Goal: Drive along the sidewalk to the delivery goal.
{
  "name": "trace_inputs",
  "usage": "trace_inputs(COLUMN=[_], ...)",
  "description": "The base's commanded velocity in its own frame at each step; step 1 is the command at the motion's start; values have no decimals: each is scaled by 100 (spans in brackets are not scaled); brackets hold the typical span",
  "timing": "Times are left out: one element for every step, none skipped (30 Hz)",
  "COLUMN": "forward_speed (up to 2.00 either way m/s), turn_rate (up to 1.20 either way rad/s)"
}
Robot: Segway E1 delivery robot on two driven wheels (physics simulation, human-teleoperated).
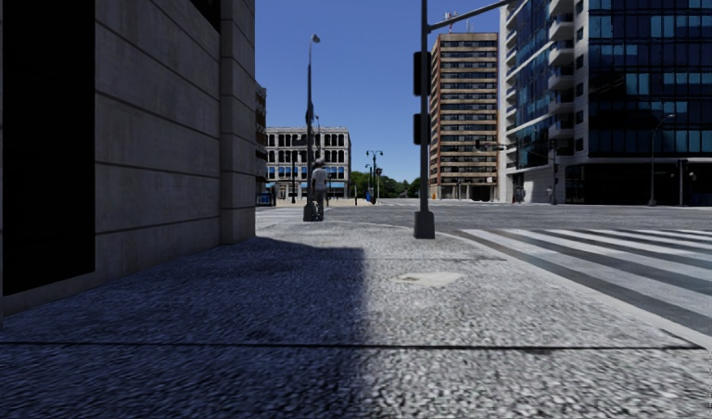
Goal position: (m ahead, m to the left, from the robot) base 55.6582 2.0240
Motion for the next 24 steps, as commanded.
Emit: trace_inputs(forward_speed=[200,200,200,200,200,200,200,200,200,200,200,200,200,200,200,200,200,200,200,200,200,200,200,200], turn_rate=[0,0,0,0,0,0,0,0,0,0,0,0,0,0,0,0,0,0,0,0,0,0,0,0])
